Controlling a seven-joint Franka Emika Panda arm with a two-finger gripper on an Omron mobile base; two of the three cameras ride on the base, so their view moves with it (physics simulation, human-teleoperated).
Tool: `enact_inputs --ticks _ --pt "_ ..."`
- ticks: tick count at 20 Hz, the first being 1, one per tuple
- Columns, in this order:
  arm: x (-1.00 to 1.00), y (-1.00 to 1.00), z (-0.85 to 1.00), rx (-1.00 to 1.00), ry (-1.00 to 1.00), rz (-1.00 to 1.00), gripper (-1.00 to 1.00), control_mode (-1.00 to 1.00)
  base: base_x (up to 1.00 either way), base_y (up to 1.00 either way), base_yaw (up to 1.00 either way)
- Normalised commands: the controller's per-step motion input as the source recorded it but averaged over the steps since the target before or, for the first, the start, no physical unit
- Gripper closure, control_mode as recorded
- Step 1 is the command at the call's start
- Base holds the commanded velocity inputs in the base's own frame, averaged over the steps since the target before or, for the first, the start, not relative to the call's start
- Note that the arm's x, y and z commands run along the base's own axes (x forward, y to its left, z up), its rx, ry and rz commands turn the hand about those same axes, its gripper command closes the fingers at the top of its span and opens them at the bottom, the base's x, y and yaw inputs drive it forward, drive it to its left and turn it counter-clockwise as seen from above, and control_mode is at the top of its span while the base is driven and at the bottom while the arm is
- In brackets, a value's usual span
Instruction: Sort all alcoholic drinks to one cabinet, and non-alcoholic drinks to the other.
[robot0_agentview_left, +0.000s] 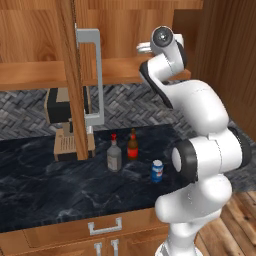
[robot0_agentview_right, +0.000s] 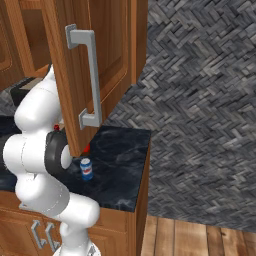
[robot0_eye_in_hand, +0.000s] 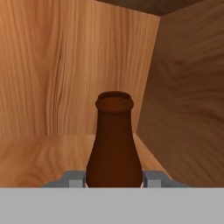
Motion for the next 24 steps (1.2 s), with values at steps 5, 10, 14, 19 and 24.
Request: enact_inputs --ticks 5,10,14,19,24 --pt "0.06 -0.02 -0.3 0.01 0.0 0.0 -1.0 -1.0 0.0 0.0 0.0" --pt "0.0 0.0 -0.25 0.01 0.0 0.0 -1.0 -1.0 0.0 0.0 0.0" --pt "0.0 -0.02 -0.03 0.03 0.0 0.0 -1.0 -1.0 0.0 0.0 0.0" --pt "-0.01 0.0 0.0 0.02 -0.01 0.0 -1.0 -1.0 0.0 0.0 0.0" --pt "-0.26 0.0 0.0 0.01 -0.04 0.0 -1.0 -1.0 0.0 0.0 0.0"
